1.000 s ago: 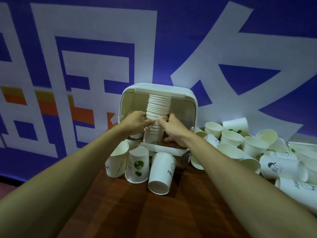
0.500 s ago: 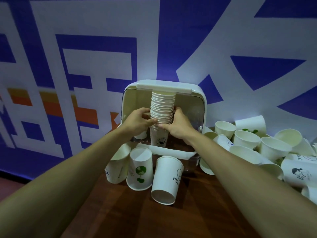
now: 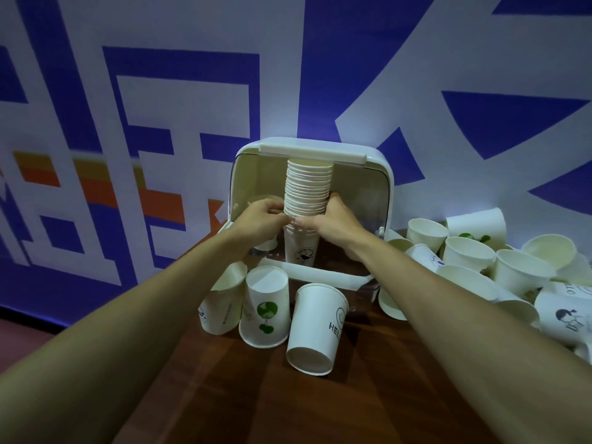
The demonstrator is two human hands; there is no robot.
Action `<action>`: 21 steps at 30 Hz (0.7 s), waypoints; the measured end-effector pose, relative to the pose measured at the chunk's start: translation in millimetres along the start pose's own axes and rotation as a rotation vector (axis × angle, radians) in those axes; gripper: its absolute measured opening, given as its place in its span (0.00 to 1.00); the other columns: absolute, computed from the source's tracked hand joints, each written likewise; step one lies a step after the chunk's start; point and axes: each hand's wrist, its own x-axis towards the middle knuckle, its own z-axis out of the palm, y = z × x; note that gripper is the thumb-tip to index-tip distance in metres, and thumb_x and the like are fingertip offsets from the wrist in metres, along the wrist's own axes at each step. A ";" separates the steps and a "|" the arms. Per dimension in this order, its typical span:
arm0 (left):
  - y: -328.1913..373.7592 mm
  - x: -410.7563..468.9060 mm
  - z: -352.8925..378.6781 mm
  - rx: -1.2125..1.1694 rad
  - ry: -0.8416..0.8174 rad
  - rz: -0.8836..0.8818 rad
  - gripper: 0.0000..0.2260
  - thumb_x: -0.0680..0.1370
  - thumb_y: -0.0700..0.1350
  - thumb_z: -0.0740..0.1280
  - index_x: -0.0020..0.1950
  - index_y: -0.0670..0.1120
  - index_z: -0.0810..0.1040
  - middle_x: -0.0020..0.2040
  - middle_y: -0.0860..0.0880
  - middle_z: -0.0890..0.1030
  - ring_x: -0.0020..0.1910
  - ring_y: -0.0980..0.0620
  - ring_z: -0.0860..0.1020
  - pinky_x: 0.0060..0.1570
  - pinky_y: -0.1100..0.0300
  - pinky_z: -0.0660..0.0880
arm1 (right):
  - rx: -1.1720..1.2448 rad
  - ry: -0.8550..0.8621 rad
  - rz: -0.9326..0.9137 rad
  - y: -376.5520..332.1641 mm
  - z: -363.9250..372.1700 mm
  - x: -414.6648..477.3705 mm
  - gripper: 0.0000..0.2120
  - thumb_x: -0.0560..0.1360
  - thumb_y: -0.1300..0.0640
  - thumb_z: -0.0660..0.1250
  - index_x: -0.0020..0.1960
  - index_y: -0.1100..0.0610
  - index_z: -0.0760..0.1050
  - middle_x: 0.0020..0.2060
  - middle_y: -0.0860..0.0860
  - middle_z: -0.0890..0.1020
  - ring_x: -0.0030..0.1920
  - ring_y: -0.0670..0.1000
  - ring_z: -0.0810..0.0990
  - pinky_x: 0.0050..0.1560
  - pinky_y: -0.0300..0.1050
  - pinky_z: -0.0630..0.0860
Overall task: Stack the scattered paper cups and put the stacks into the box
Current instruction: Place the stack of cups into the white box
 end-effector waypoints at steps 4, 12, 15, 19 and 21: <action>8.5 3.7 -6.4 -0.040 -0.022 0.006 0.18 0.80 0.47 0.64 0.70 0.47 0.69 0.61 0.48 0.77 0.55 0.51 0.78 0.49 0.59 0.74 | 0.264 0.050 -0.021 -8.7 -4.4 1.4 0.37 0.74 0.40 0.67 0.75 0.55 0.56 0.66 0.50 0.74 0.64 0.50 0.74 0.66 0.50 0.69; 12.6 5.6 -3.0 -0.054 -0.027 0.054 0.23 0.79 0.55 0.62 0.72 0.48 0.66 0.62 0.45 0.78 0.58 0.47 0.79 0.56 0.44 0.78 | 0.157 0.101 0.000 -16.2 -5.2 12.9 0.29 0.76 0.37 0.61 0.69 0.54 0.65 0.63 0.52 0.77 0.60 0.53 0.77 0.59 0.53 0.75; 14.7 6.2 -2.3 -0.055 -0.033 0.046 0.21 0.80 0.54 0.62 0.71 0.47 0.68 0.62 0.44 0.79 0.57 0.46 0.79 0.56 0.43 0.78 | 0.181 0.108 0.004 -15.9 -3.8 15.4 0.27 0.77 0.38 0.60 0.69 0.53 0.66 0.62 0.52 0.78 0.56 0.51 0.77 0.53 0.49 0.73; 16.2 4.8 -0.8 -0.031 -0.033 0.041 0.22 0.80 0.53 0.62 0.72 0.46 0.66 0.62 0.43 0.77 0.58 0.46 0.78 0.56 0.45 0.78 | 0.175 0.112 0.020 -15.7 -1.0 15.2 0.28 0.77 0.37 0.59 0.69 0.53 0.65 0.63 0.51 0.77 0.60 0.53 0.77 0.58 0.53 0.74; 15.0 3.3 -0.8 -0.022 -0.048 0.033 0.23 0.80 0.51 0.63 0.73 0.47 0.65 0.61 0.43 0.77 0.58 0.46 0.78 0.55 0.47 0.78 | 0.200 0.090 0.014 -12.1 -2.2 12.4 0.30 0.76 0.38 0.63 0.71 0.53 0.63 0.64 0.51 0.76 0.62 0.54 0.76 0.64 0.57 0.73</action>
